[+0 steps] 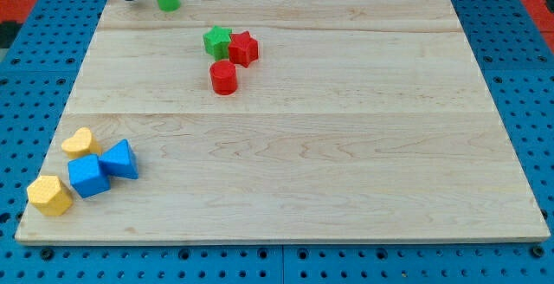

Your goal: Push the green circle into the red star

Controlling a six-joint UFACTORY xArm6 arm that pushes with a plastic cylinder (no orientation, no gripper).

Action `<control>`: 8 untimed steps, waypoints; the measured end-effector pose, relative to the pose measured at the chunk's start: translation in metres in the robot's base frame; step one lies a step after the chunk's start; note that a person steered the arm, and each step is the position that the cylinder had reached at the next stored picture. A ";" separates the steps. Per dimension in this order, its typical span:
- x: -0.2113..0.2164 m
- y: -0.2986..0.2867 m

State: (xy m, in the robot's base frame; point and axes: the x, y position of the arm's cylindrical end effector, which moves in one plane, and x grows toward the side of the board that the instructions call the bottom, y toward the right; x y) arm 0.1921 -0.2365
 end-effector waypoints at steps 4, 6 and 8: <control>0.001 0.186; 0.000 0.241; 0.000 0.314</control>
State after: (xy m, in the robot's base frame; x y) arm 0.1918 0.0776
